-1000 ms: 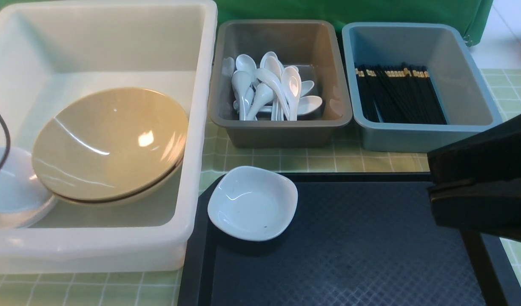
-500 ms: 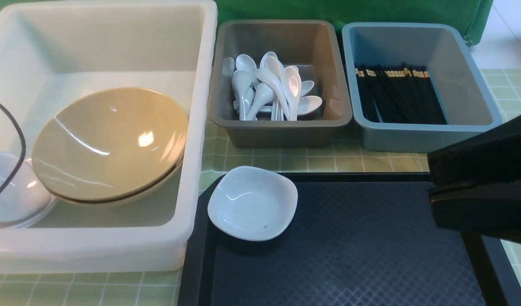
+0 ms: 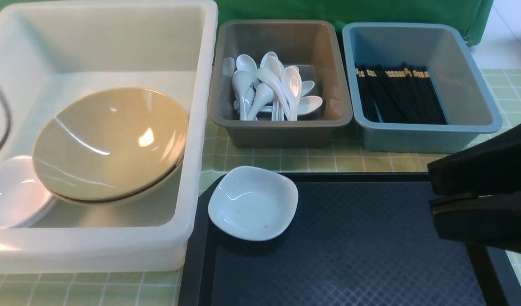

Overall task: On green table put chopsticks spoon bowls plates into blue grey white boxes.
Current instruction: 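Grasp the small white bowl on the black tray by its rim with the left gripper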

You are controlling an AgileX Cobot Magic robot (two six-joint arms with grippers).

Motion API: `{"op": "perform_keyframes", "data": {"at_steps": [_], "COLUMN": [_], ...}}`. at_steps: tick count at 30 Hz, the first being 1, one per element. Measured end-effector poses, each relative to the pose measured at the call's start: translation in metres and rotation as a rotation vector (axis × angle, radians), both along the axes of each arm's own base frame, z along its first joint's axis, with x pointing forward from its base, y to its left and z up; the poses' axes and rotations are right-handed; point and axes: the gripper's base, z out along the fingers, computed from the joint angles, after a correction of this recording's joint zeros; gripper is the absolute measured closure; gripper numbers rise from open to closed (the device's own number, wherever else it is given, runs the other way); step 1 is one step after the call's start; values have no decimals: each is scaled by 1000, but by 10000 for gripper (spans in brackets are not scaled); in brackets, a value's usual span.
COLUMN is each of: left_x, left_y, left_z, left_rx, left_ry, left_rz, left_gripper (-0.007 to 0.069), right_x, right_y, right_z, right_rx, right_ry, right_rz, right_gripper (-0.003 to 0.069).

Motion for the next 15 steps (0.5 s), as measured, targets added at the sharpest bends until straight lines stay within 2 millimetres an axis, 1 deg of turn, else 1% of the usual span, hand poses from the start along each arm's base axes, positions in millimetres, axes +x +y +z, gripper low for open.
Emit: {"op": "perform_keyframes", "data": {"at_steps": [1, 2, 3, 5, 7, 9, 12, 13, 15], "left_x": [-1, -2, -1, -4, -5, -2, 10, 19, 31], "left_y": [-25, -46, -55, -106, -138, -167, -194, -203, -218], "left_z": [11, 17, 17, 19, 14, 4, -9, -17, -26], "left_rx": [17, 19, 7, -41, -113, -194, -257, -262, -259], "left_ry": [-45, -67, -71, -67, -38, 14, 91, 130, 190], "left_rz": [-139, -259, -296, -558, -684, -761, -812, -836, -887], "left_gripper": [-39, -39, -39, -37, -27, 2, 45, 56, 72], "right_x": [0, 0, 0, -1, -1, -1, -2, -2, -2], "right_y": [0, 0, 0, 0, 0, 0, 0, 0, 0], "right_z": [0, 0, 0, 0, 0, -1, -1, -1, -1], "right_rx": [0, 0, -1, -3, -4, -6, -10, -11, -13], "right_ry": [0, 0, 1, 3, 4, 6, 11, 12, 13], "right_rz": [0, 1, 2, 5, 7, 11, 19, 21, 24], "right_gripper": [423, 423, 423, 423, 423, 423, 423, 423, 423]}}
